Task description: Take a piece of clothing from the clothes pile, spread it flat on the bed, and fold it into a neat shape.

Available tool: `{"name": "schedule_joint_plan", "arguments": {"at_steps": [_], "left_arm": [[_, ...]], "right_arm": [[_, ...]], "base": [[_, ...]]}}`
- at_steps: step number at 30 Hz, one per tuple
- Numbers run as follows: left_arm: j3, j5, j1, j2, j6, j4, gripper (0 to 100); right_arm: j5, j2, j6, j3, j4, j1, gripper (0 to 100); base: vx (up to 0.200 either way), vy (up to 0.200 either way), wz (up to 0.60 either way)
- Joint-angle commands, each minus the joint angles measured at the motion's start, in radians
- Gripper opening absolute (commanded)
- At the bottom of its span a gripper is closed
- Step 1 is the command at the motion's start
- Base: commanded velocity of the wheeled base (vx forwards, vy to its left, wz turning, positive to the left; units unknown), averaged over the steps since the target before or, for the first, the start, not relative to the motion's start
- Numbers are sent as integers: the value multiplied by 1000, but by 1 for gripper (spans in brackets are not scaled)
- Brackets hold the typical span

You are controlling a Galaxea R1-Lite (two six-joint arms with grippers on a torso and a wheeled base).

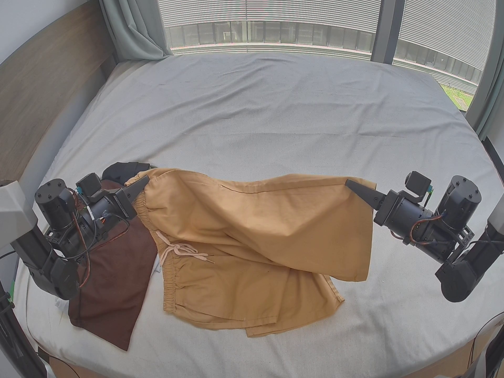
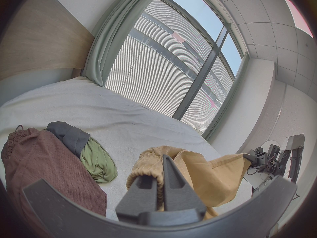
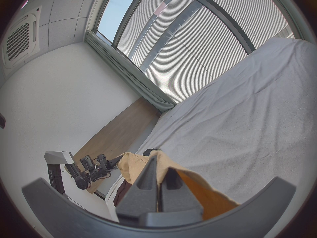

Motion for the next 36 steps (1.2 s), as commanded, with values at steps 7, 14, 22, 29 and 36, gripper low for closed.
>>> {"name": "schedule_joint_plan", "arguments": {"at_steps": [7,14,22,29,36], "left_arm": [[-4,-38,11,0,17,-1,0],[-2,-47,13,0,29,-1,0],[-5,-47,14,0,29,-1,0],[-7,-47,14,3,30,-1,0],[-19,-47,14,3,30,-1,0]], "right_arm": [[-1,-25,0,-17,1,-8,0],[-1,-28,0,-23,1,-11,0],[-18,-27,0,-34,1,-19,0],[-19,-27,0,-41,1,-39,0],[-19,-27,0,-52,1,-63,0]], "base": [[0,0,0],[0,0,0],[0,0,0],[0,0,0],[0,0,0]]}}
